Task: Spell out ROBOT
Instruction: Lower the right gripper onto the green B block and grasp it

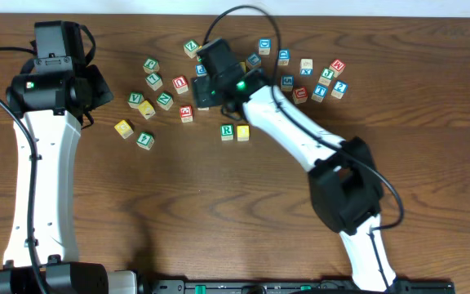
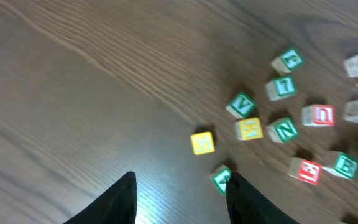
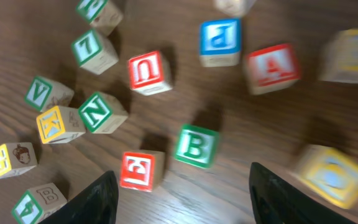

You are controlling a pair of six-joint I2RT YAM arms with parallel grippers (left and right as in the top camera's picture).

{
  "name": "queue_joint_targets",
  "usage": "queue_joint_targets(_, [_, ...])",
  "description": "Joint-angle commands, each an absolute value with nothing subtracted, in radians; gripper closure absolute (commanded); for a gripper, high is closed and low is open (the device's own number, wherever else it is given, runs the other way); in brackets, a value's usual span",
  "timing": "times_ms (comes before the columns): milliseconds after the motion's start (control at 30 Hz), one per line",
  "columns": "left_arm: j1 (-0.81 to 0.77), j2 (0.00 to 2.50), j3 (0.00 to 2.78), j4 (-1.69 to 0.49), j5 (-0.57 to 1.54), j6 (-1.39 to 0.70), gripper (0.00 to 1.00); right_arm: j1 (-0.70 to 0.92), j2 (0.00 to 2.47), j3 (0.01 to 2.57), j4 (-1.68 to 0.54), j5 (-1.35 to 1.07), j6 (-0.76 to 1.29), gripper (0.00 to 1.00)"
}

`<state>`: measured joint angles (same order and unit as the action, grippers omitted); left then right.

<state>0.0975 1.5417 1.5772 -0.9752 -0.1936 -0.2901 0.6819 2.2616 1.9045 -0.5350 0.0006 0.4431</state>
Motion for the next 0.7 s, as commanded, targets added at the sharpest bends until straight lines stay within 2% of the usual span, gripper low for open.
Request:
queue_joint_targets(0, [0.111, 1.532, 1.59, -0.975, -0.264, -0.281, 0.54, 0.719, 2.302, 1.919, -0.509, 0.028, 0.46, 0.38])
queue_joint_targets(667, [0.134, 1.532, 1.576, -0.979, -0.263, -0.282, 0.54, 0.721, 2.388, 1.919, -0.425, 0.167, 0.526, 0.45])
